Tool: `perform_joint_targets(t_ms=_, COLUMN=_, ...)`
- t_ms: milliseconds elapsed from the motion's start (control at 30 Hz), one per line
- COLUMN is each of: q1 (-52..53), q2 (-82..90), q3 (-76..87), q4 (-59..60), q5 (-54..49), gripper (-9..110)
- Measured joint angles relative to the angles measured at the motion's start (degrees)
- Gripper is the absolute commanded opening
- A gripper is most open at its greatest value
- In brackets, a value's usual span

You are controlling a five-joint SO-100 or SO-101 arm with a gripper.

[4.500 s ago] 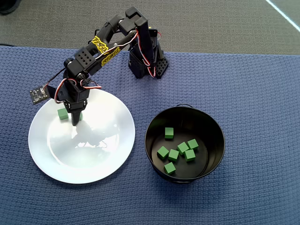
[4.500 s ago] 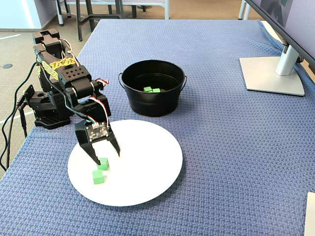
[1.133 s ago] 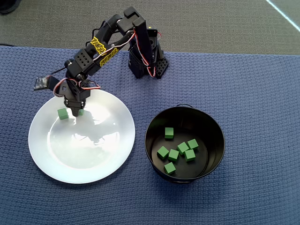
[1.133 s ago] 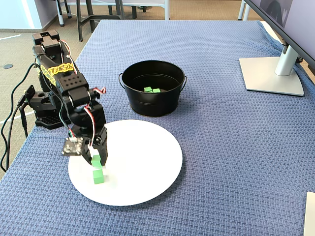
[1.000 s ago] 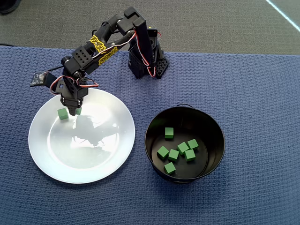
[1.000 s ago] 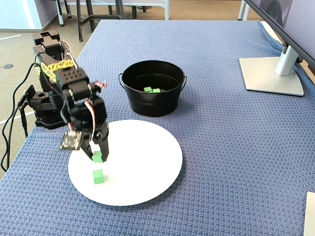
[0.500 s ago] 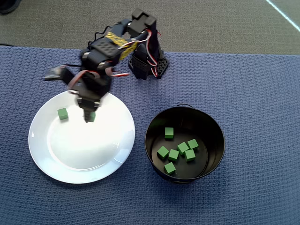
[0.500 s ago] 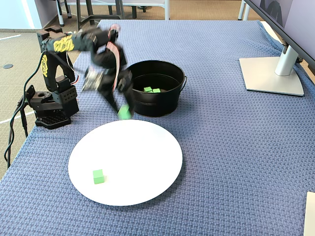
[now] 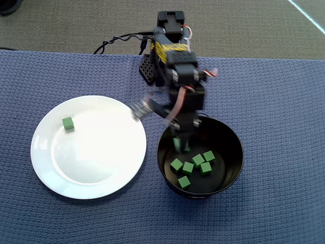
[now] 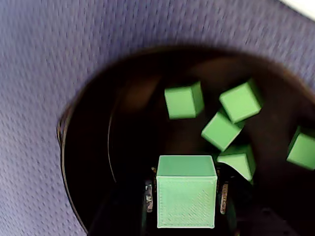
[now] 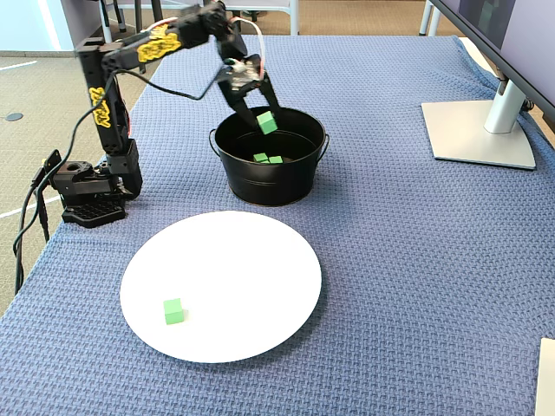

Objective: Pick up the green cubes from the white plate and place them in the black recipient

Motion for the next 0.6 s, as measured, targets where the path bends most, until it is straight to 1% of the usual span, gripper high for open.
perform_joint_targets(t_ms=33, q1=-1.49, q2=-1.32, q3=0.09, q4=-0.79, q5=0.53, gripper=0)
perform_joint_targets(t_ms=67, q1=-2.72, q2=-2.64, q3=0.18, q4=-1.49, q5=0.97, gripper=4)
perform_joint_targets(t_ms=133, q1=-4.57, q2=-3.96, q3=1.23, q4=-2.72, q5=1.85, gripper=33)
perform_joint_targets(t_ms=167, q1=-5.19, q2=-4.04, q3=1.76, q4=-3.08, q5=1.85, gripper=38)
perform_joint_targets(t_ms=200, q1=-5.54, q2=-4.04, q3=2.02, q4=-3.25, q5=1.85, gripper=40)
perform_joint_targets(t_ms=400, q1=-3.25, q2=-2.81, q3=1.58, q4=-2.99, q5=-0.88, gripper=37)
perform_joint_targets(t_ms=500, q1=2.02, q2=-1.41, q3=-1.14, q4=-1.85, q5=-0.97, gripper=35)
perform_joint_targets(t_ms=533, q1=4.39, q2=-0.79, q3=-2.55, q4=-1.14, q5=-1.23, gripper=32)
perform_joint_targets(t_ms=600, q1=10.11, q2=0.70, q3=-5.19, q4=0.44, q5=-3.08, gripper=31)
